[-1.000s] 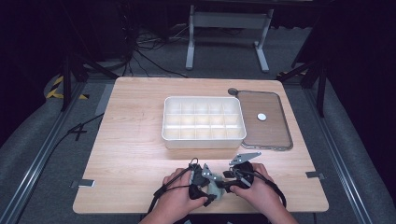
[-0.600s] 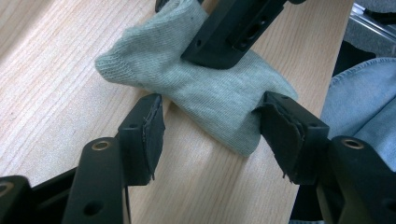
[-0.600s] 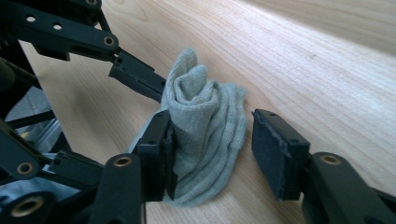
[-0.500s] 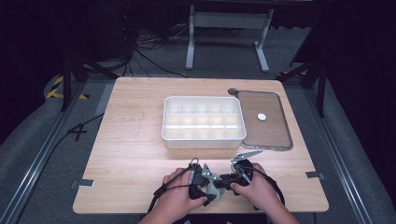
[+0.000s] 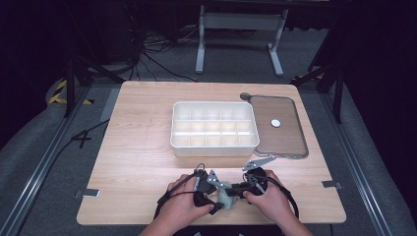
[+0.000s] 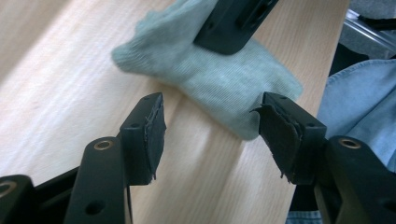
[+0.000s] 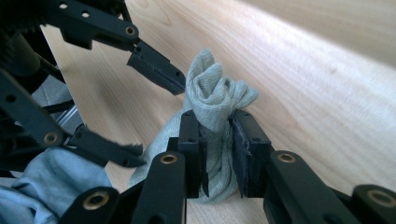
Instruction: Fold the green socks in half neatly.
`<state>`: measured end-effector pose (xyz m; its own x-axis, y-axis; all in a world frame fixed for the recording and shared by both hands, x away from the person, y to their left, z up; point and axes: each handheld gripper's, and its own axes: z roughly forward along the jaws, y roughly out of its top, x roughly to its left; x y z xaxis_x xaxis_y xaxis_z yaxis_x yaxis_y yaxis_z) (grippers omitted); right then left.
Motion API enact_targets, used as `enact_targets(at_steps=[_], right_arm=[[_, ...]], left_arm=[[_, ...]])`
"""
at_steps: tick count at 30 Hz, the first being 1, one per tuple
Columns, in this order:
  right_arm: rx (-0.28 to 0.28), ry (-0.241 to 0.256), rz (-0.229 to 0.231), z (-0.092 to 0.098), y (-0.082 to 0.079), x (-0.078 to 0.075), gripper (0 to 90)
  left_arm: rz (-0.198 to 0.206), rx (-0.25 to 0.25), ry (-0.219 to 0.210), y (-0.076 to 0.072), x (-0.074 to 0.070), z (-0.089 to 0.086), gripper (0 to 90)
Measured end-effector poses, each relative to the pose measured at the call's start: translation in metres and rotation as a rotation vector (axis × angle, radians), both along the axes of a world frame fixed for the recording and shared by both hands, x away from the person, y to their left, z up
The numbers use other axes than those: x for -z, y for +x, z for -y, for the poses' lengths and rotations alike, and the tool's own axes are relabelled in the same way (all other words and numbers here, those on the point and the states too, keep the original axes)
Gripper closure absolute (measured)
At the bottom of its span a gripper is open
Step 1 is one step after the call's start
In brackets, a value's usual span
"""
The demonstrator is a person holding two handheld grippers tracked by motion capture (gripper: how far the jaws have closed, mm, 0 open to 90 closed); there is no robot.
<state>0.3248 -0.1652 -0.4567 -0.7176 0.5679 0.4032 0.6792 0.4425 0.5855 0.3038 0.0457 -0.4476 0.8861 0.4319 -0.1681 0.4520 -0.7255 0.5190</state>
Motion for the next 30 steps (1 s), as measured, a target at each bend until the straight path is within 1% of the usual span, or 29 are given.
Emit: enact_targets(at_steps=[1, 2, 3, 4, 5, 6, 7, 8, 9, 10, 11, 12, 13, 14, 16, 17, 19, 21, 24, 26, 27, 30], right_arm=[[0.001, -0.002, 0.017, 0.000, 0.000, -0.003, 75.5], [0.000, -0.008, 0.045, 0.000, -0.001, -0.007, 75.5], [-0.001, -0.013, 0.072, 0.001, -0.001, -0.010, 75.5], [-0.004, -0.010, 0.086, 0.001, -0.002, -0.013, 75.5], [-0.005, -0.007, 0.100, 0.001, -0.002, -0.014, 75.5], [-0.005, -0.007, 0.118, 0.002, -0.002, -0.019, 75.4], [-0.008, -0.009, 0.130, 0.003, -0.002, -0.021, 75.4], [-0.008, -0.009, 0.130, 0.003, -0.002, -0.021, 75.4], [-0.003, -0.007, 0.163, 0.005, -0.001, -0.028, 75.4], [-0.003, -0.007, 0.163, 0.005, -0.001, -0.028, 75.4], [-0.003, -0.010, 0.174, 0.006, 0.000, -0.032, 75.4], [0.000, -0.013, 0.193, 0.007, 0.002, -0.036, 75.3], [0.002, -0.015, 0.208, 0.008, 0.003, -0.040, 75.3], [0.004, -0.023, 0.217, 0.009, 0.005, -0.044, 75.3], [0.007, -0.035, 0.240, 0.010, 0.008, -0.051, 75.3], [0.008, -0.038, 0.245, 0.011, 0.009, -0.054, 75.2], [0.016, -0.042, 0.254, 0.012, 0.012, -0.059, 75.1], [0.021, -0.054, 0.271, 0.014, 0.014, -0.063, 75.0], [0.031, -0.063, 0.290, 0.017, 0.019, -0.068, 74.9], [0.032, -0.070, 0.295, 0.019, 0.021, -0.071, 74.8], [0.034, -0.080, 0.311, 0.020, 0.023, -0.073, 74.7], [0.040, -0.088, 0.336, 0.024, 0.027, -0.077, 74.6]], left_arm=[[0.003, -0.003, -0.012, 0.001, -0.001, -0.002, 41.2], [0.001, -0.008, -0.025, 0.001, -0.002, -0.005, 40.5], [0.001, -0.012, -0.025, 0.003, -0.004, -0.007, 39.6], [0.013, -0.020, -0.038, 0.003, -0.005, -0.009, 39.0], [0.023, -0.028, -0.027, 0.005, -0.009, -0.013, 39.1], [0.032, -0.037, -0.037, 0.007, -0.010, -0.016, 39.1], [0.035, -0.045, -0.039, 0.008, -0.012, -0.019, 39.1], [0.035, -0.045, -0.039, 0.008, -0.012, -0.019, 39.0], [0.044, -0.073, -0.055, 0.011, -0.016, -0.026, 38.9], [0.044, -0.073, -0.055, 0.011, -0.016, -0.026, 38.8], [0.051, -0.080, -0.059, 0.013, -0.017, -0.030, 38.8], [0.054, -0.085, -0.051, 0.015, -0.019, -0.033, 38.6], [0.065, -0.084, -0.053, 0.016, -0.020, -0.036, 38.2], [0.068, -0.093, -0.053, 0.017, -0.020, -0.038, 37.7], [0.076, -0.087, -0.057, 0.019, -0.022, -0.041, 37.3], [0.073, -0.094, -0.059, 0.019, -0.024, -0.043, 37.3], [0.081, -0.096, -0.072, 0.021, -0.025, -0.047, 37.2], [0.083, -0.099, -0.067, 0.022, -0.028, -0.050, 37.1], [0.095, -0.110, -0.081, 0.024, -0.030, -0.054, 36.9], [0.091, -0.112, -0.082, 0.024, -0.030, -0.056, 36.7], [0.091, -0.113, -0.080, 0.025, -0.031, -0.057, 36.7], [0.089, -0.112, -0.080, 0.025, -0.030, -0.056, 36.3]])
